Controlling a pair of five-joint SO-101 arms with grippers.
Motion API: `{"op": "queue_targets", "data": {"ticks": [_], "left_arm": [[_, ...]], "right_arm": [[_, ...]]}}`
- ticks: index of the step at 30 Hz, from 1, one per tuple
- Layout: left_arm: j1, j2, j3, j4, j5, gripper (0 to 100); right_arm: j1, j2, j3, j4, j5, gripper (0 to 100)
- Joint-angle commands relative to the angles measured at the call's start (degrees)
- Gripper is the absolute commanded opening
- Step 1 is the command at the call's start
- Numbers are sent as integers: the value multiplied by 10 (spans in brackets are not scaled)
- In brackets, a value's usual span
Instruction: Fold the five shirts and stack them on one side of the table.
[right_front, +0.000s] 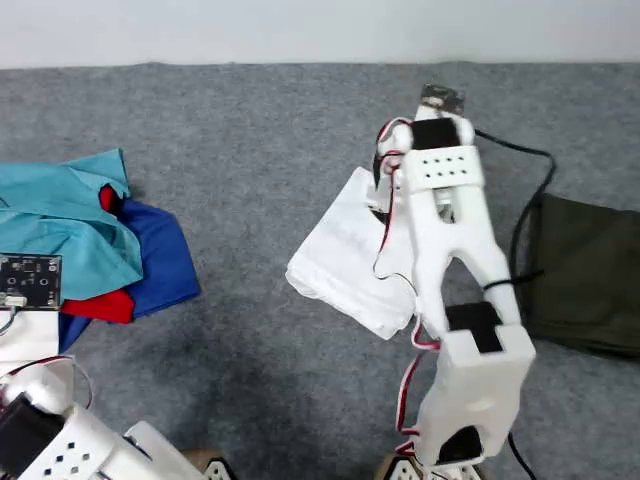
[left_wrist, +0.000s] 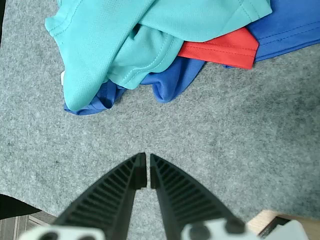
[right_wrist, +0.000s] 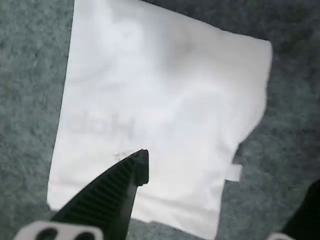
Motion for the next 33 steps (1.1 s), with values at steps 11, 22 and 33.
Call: {"op": "queue_targets", "data": {"ticks": [11,22,33], "left_arm": [[-3,-4,-3,-10,-8,23],[-3,-4,-3,-10,-8,23],[0,-2,-3,-15,-8,23]], "right_arm": [[-2,191,-22,-104,-17,344],[55,212,-22,-97,26,35],[87,34,-22,15,246,10]]}}
